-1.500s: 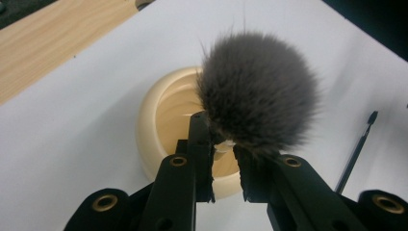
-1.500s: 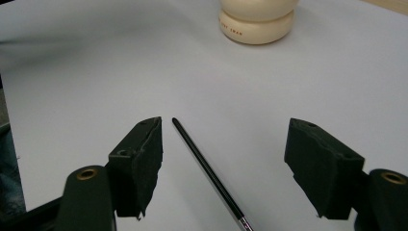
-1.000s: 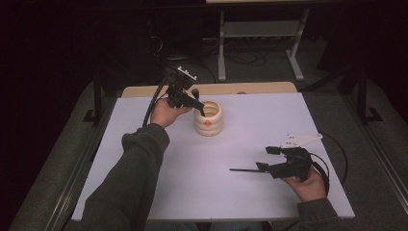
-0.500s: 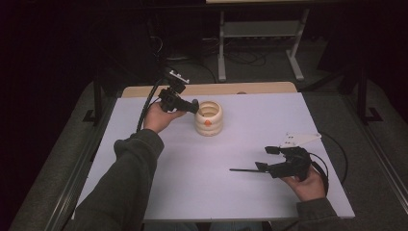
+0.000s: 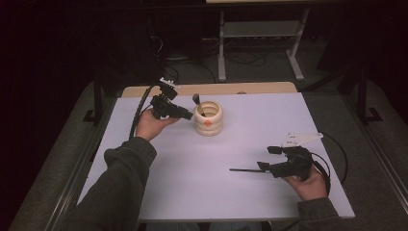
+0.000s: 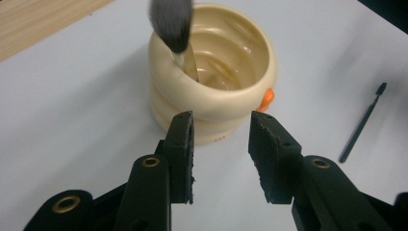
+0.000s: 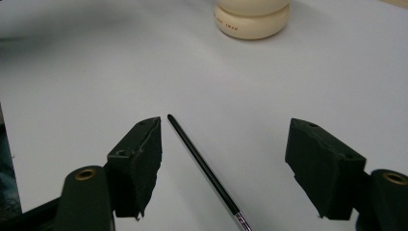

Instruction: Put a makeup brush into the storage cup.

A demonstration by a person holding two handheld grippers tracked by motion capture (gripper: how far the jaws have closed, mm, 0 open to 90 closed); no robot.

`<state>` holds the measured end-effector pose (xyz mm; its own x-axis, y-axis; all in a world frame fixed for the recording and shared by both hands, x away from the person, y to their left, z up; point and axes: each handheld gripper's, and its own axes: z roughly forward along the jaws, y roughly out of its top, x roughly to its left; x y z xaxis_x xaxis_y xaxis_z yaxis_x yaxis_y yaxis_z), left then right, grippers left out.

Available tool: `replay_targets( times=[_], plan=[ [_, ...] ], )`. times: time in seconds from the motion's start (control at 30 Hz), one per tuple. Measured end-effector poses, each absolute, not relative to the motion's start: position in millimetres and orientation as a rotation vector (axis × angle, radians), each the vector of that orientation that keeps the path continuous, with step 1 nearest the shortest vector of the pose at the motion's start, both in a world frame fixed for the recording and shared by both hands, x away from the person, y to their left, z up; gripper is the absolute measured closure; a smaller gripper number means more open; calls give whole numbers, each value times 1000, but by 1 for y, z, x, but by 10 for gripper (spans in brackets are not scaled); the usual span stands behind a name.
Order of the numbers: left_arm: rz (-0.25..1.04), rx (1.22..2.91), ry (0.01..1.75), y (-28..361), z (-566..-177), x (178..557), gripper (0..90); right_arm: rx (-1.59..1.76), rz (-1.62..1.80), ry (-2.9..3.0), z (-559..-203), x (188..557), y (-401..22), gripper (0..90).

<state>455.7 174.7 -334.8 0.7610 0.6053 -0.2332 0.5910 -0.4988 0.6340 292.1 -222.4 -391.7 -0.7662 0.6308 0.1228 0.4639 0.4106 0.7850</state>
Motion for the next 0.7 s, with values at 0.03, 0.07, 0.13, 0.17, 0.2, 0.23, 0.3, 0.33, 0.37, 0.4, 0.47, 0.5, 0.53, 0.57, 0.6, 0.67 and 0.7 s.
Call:
replay_targets(
  times=[0.03, 0.07, 0.13, 0.17, 0.2, 0.23, 0.3, 0.33, 0.37, 0.4, 0.47, 0.5, 0.53, 0.57, 0.6, 0.67, 0.7],
  plan=[
    [25, 2228, 890, 176, -335, 454, 606, 970, 1278, 2472, -392, 292, -223, 275],
    [27, 2224, 891, 177, -335, 452, 604, 971, 1274, 2475, -392, 292, -222, 275],
    [33, 2222, 884, 180, -335, 448, 595, 976, 1265, 2479, -392, 292, -222, 275],
    [35, 2223, 879, 181, -335, 447, 592, 966, 1260, 2481, -393, 292, -222, 275],
    [33, 2216, 883, 182, -335, 445, 588, 963, 1254, 2484, -393, 291, -223, 276],
    [34, 2219, 880, 183, -334, 443, 586, 969, 1249, 2484, -393, 291, -223, 276],
    [29, 2214, 872, 185, -335, 439, 580, 970, 1243, 2485, -394, 290, -224, 275],
    [31, 2216, 865, 186, -335, 436, 578, 976, 1241, 2482, -394, 289, -225, 275],
    [33, 2216, 861, 186, -336, 435, 575, 977, 1242, 2477, -394, 289, -226, 275],
    [29, 2221, 855, 187, -337, 432, 573, 977, 1242, 2476, -394, 288, -226, 275],
    [26, 2227, 849, 188, -339, 428, 567, 981, 1239, 2472, -394, 288, -228, 274],
    [25, 2232, 844, 189, -339, 426, 564, 988, 1233, 2473, -394, 287, -228, 274],
    [25, 2228, 846, 190, -339, 425, 559, 988, 1230, 2473, -394, 287, -229, 274],
    [23, 2226, 839, 191, -339, 423, 555, 990, 1224, 2474, -395, 287, -229, 274],
    [22, 2223, 837, 191, -340, 421, 550, 994, 1219, 2473, -395, 287, -230, 274],
    [23, 2225, 825, 191, -340, 418, 544, 993, 1218, 2468, -395, 286, -231, 274],
    [25, 2228, 816, 191, -340, 416, 540, 1006, 1218, 2465, -395, 286, -231, 274]
  ],
)
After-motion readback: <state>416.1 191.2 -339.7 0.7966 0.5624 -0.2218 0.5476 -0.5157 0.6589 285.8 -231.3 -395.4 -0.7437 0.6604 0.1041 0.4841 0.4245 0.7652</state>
